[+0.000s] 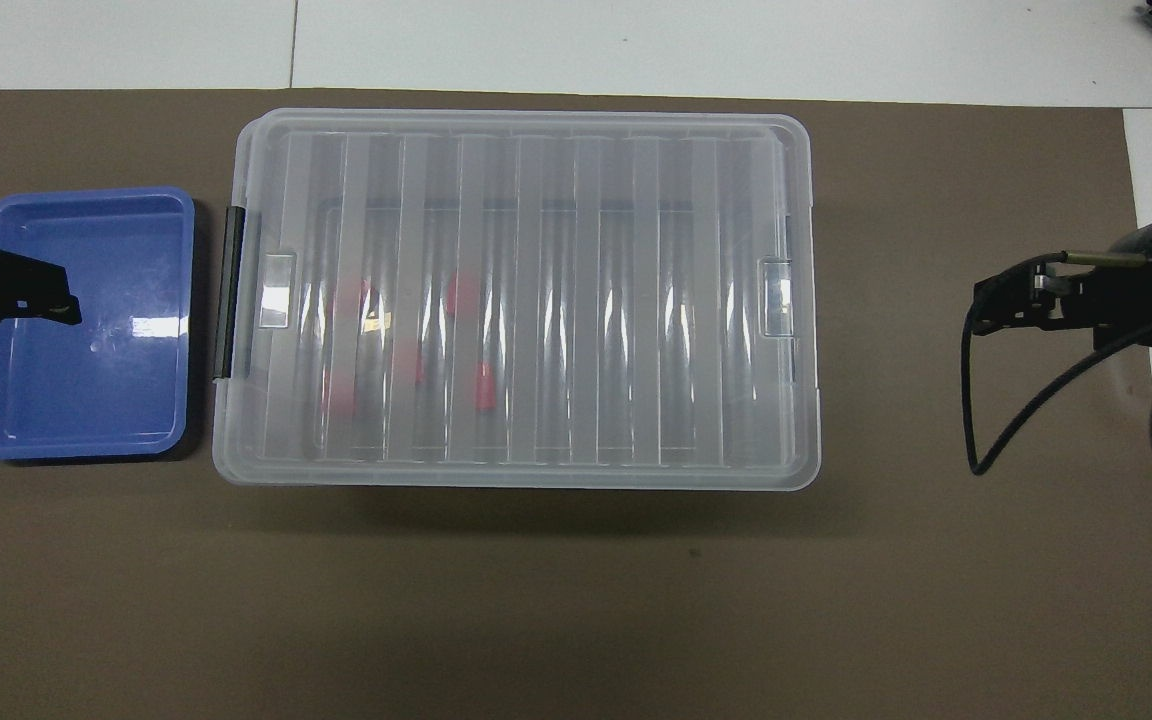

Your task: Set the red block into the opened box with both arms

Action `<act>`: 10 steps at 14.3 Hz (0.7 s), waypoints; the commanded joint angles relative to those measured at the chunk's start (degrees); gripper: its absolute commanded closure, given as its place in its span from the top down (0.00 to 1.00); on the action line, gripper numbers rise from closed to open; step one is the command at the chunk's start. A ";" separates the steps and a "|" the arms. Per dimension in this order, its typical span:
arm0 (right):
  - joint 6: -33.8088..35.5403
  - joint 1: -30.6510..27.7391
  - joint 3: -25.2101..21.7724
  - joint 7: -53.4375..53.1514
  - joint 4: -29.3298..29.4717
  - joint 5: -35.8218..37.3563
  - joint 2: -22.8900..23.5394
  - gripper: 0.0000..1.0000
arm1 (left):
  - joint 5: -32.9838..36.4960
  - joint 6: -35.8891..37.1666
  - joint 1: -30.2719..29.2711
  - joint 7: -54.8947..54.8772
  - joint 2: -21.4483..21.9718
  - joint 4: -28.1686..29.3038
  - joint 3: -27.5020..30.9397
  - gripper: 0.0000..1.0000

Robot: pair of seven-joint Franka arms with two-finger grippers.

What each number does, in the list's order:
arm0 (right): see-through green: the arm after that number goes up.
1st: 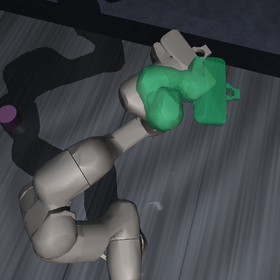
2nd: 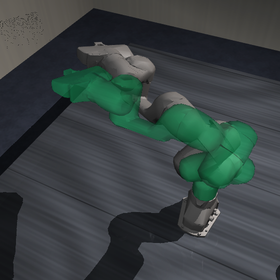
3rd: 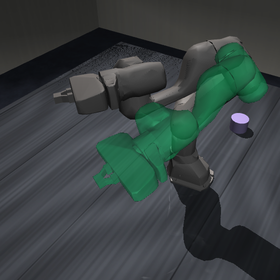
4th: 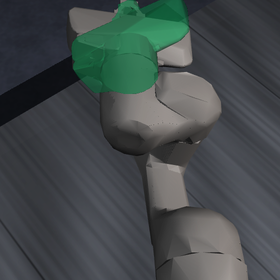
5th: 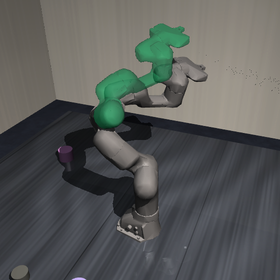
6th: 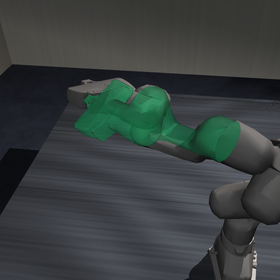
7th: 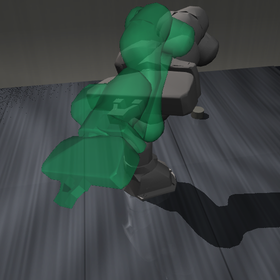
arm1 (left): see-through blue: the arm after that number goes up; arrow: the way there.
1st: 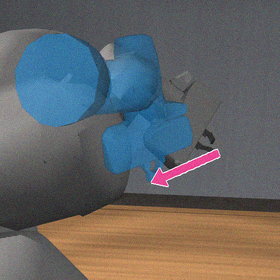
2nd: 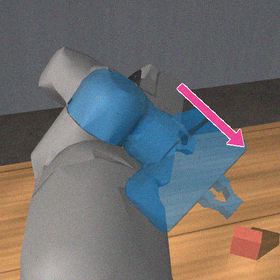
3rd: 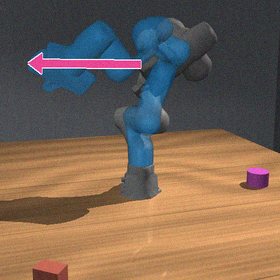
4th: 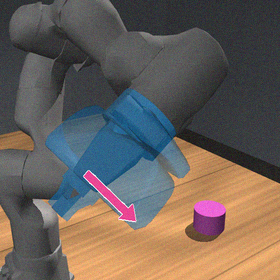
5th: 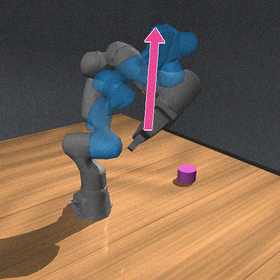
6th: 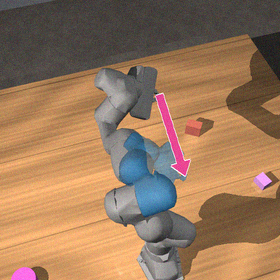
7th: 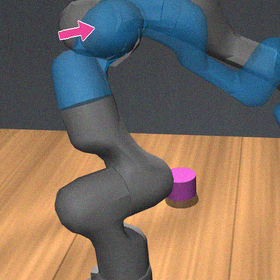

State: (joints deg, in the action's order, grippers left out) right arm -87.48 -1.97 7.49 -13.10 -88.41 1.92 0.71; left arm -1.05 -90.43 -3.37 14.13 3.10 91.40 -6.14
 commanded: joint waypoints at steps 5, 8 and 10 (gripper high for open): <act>-0.15 -0.67 0.15 0.89 -2.64 -0.78 -1.94 1.00 | 0.26 0.43 -0.06 0.02 0.59 0.62 0.16 1.00; -0.23 -0.67 0.15 0.80 -3.08 -0.78 -2.38 1.00 | 0.26 0.43 -0.06 0.02 0.59 0.54 0.16 1.00; -0.23 -0.67 0.15 0.71 -3.08 -0.78 -2.38 1.00 | 0.26 0.43 -0.06 0.02 0.59 0.62 0.16 1.00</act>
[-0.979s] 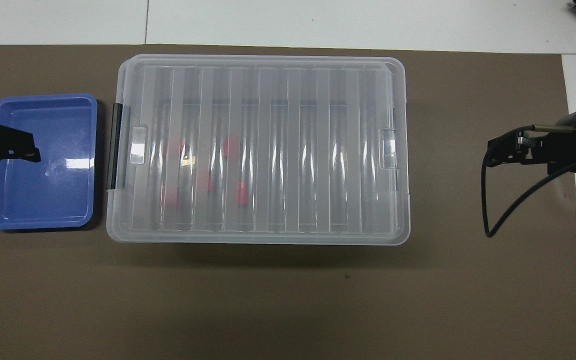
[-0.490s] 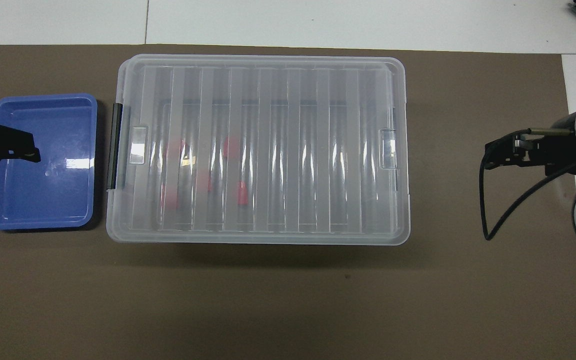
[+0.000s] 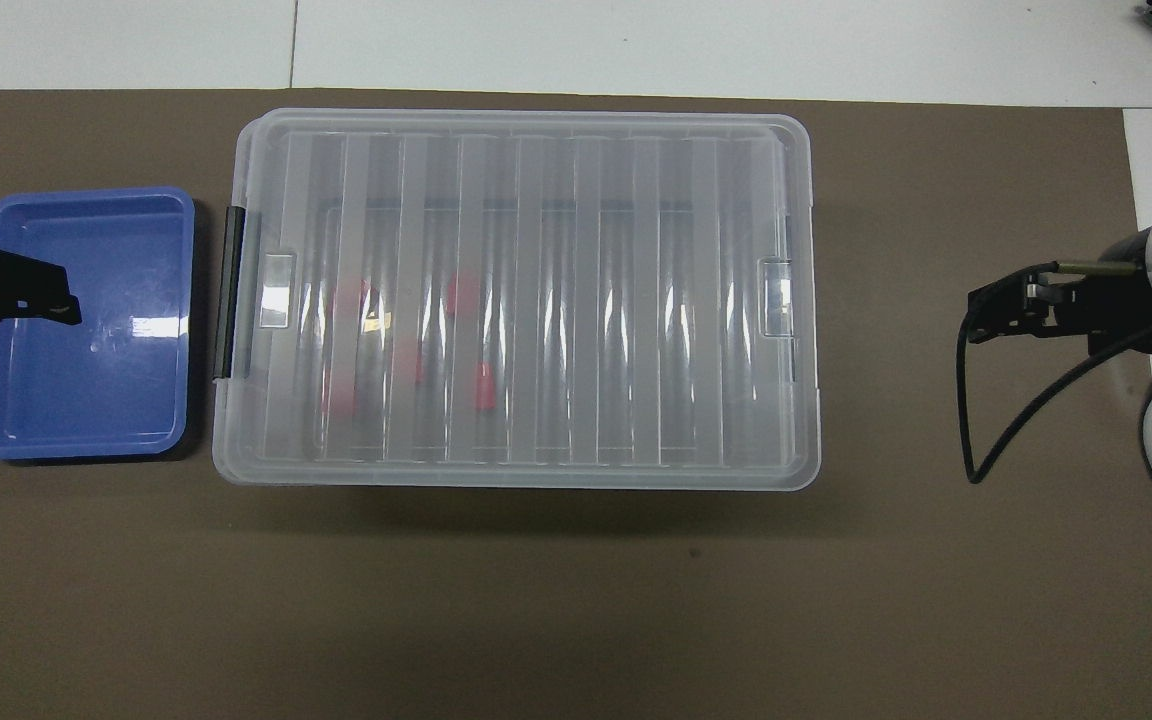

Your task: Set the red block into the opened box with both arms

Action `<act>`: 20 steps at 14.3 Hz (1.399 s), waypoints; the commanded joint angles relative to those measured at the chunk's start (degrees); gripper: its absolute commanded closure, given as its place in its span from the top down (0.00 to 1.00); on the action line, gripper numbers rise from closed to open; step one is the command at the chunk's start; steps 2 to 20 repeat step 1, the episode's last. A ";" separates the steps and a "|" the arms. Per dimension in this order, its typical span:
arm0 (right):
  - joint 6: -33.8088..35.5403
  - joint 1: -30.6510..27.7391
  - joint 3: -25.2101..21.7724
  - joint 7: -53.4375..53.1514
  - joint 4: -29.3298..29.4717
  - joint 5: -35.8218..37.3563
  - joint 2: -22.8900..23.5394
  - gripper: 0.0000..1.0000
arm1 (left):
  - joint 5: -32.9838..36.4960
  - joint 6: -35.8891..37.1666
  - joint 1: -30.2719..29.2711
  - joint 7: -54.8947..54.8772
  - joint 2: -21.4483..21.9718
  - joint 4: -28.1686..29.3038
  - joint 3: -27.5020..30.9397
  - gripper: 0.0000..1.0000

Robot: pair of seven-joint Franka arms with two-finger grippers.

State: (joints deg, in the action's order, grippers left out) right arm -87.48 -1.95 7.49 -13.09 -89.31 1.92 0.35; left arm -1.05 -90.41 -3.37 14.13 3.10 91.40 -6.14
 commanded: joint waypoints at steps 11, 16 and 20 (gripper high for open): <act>-0.32 -0.69 0.24 0.70 -2.19 -0.78 -2.02 1.00 | 0.26 0.41 -0.06 0.02 0.59 0.62 0.16 1.00; -0.32 -0.69 0.24 0.70 -2.19 -0.78 -2.02 1.00 | 0.26 0.41 -0.06 0.02 0.59 0.62 0.16 1.00; -0.32 -0.69 0.24 0.70 -2.19 -0.78 -2.02 1.00 | 0.26 0.41 -0.06 0.02 0.59 0.62 0.16 1.00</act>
